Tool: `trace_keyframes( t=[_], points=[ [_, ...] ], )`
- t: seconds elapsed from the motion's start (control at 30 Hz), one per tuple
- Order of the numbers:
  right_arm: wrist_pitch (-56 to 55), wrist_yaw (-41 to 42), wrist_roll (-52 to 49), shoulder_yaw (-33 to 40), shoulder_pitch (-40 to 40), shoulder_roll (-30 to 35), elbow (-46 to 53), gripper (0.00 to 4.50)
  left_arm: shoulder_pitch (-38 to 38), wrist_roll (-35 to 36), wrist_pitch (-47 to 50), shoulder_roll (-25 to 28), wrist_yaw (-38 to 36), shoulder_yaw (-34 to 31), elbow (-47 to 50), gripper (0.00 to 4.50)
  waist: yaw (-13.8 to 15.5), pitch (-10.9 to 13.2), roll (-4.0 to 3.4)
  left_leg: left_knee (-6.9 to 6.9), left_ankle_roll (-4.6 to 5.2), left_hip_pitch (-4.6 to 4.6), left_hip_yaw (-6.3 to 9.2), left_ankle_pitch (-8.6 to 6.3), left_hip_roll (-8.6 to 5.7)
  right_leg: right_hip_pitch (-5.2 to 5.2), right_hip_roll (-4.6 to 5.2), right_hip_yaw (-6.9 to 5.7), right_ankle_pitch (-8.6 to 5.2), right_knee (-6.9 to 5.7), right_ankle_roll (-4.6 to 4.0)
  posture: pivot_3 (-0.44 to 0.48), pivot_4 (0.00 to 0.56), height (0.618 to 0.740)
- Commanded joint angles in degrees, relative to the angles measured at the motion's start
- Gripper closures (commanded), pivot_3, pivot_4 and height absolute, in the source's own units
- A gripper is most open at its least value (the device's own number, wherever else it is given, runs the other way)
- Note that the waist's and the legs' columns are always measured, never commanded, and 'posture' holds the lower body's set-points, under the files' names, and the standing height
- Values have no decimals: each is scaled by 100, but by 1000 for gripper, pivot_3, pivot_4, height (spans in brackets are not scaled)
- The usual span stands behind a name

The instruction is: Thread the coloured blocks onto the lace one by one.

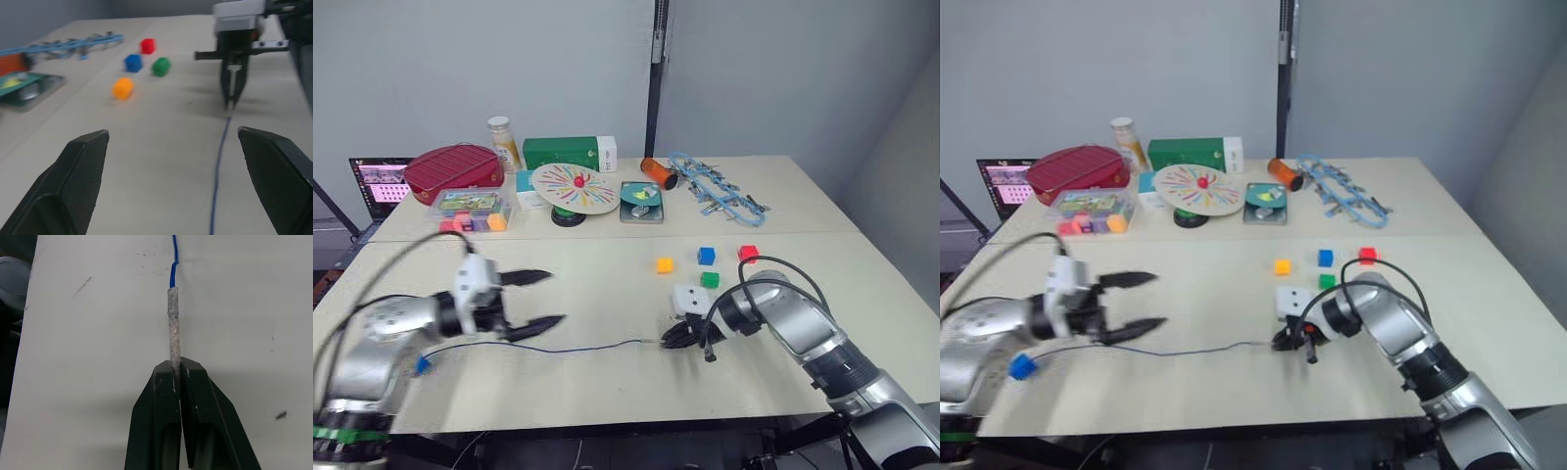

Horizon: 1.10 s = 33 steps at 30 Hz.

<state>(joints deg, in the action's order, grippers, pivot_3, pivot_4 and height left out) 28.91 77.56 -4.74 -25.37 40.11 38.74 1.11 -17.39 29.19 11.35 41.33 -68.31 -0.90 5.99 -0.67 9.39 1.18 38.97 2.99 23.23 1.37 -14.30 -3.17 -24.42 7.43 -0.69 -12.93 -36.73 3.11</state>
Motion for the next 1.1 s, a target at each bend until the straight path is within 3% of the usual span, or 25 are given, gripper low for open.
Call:
trace_keyframes(
  t=[0.03,0.27,0.47,0.7,1.07,1.1],
  points=[
    [145,116,14,-50,115,101,380,4500,-327,-625,-434,-299,-282,788,-245,71,-18,0,1,0,0,0,-1,0,0,0,-1,1,0,0,0,0,150,740],
    [207,122,116,-172,84,147,442,4500,-742,-1446,-1241,-1434,-185,1706,-1319,71,13,1,2,14,7,2,-3,-3,-2,7,0,-1,0,10,1,0,150,740],
    [279,66,159,-262,50,133,507,4500,-782,-1711,-1685,-1867,-129,1817,-1990,71,10,1,2,14,7,2,-3,-3,-1,4,1,1,0,10,1,0,150,740],
    [310,15,153,-267,9,95,533,4500,-745,-1660,-1551,-2035,-97,1749,-2126,2191,30,1,2,18,8,2,-2,-3,-2,6,3,2,0,10,1,0,150,740],
    [241,14,165,-236,78,126,420,4500,-621,-1498,-1318,-2054,-122,1617,-1980,2191,37,1,2,20,8,1,-2,-4,-2,6,3,2,0,10,1,0,150,740],
    [248,5,159,-229,69,122,416,4500,-624,-1492,-1311,-2053,-156,1634,-1980,2437,39,1,2,20,8,1,-2,-4,-2,6,3,2,0,10,1,0,150,740]
  ],
)
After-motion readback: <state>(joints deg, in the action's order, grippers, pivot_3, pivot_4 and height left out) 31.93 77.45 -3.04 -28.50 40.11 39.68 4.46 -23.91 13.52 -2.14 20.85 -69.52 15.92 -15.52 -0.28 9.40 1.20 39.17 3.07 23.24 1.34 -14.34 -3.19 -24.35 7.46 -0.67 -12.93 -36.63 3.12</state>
